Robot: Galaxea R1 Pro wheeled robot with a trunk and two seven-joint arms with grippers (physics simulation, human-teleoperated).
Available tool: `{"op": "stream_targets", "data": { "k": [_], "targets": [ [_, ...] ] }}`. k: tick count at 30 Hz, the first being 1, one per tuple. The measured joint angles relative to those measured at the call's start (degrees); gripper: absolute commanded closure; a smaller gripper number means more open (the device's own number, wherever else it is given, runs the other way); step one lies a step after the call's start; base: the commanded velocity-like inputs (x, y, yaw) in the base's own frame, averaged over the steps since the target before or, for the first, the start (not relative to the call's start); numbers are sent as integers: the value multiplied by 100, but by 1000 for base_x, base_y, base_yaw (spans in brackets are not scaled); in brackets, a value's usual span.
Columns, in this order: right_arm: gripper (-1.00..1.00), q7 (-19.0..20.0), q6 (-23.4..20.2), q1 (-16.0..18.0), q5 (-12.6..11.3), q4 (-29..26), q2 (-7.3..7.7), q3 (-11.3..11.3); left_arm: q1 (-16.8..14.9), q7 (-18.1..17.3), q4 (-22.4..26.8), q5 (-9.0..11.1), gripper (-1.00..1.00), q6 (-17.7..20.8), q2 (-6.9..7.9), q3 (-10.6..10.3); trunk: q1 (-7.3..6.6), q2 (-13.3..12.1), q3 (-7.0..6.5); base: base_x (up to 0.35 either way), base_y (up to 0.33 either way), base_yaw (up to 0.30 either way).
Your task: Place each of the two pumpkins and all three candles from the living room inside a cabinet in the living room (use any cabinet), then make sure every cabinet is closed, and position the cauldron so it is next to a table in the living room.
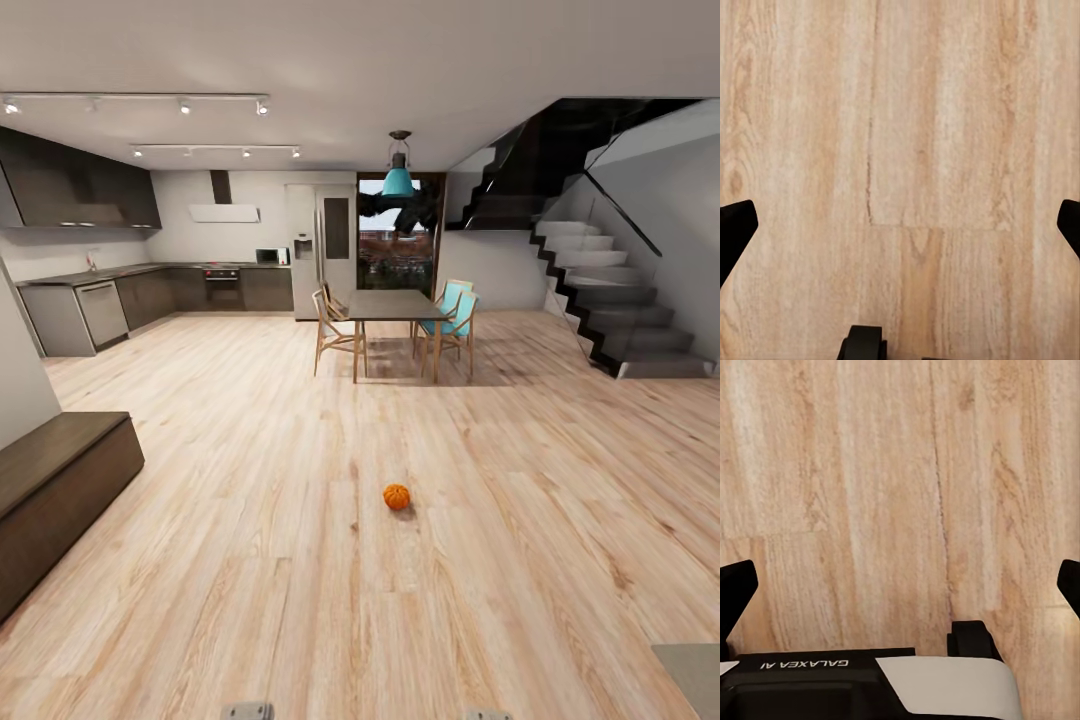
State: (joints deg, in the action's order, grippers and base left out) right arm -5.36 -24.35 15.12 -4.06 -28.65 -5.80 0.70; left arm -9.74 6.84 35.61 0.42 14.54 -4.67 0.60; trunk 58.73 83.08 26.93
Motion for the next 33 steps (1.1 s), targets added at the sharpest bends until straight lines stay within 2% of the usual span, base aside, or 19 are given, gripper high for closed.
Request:
{"op": "stream_targets", "data": {
  "k": [6,14,26,30,33],
  "targets": [
    [-100,0,0,0,2,0,0,0,0,2,-59,2,-100,-36,1,9,0,0,0,36,0,0],
    [-100,0,0,0,-2,0,0,0,-1,2,-62,2,-100,-52,25,14,0,0,0,225,0,0],
    [-100,0,-8,0,9,0,-8,2,-1,2,-63,2,-100,-57,17,0,0,0,0,13,-6,0],
    [-100,-26,-8,0,8,0,-132,0,0,2,-63,2,-100,-52,11,-4,0,0,0,-116,-97,0],
    [-100,-275,-9,0,22,0,-246,-4,-1,2,-63,2,-100,-50,4,-7,0,0,0,-117,-107,0]
  ]
}}
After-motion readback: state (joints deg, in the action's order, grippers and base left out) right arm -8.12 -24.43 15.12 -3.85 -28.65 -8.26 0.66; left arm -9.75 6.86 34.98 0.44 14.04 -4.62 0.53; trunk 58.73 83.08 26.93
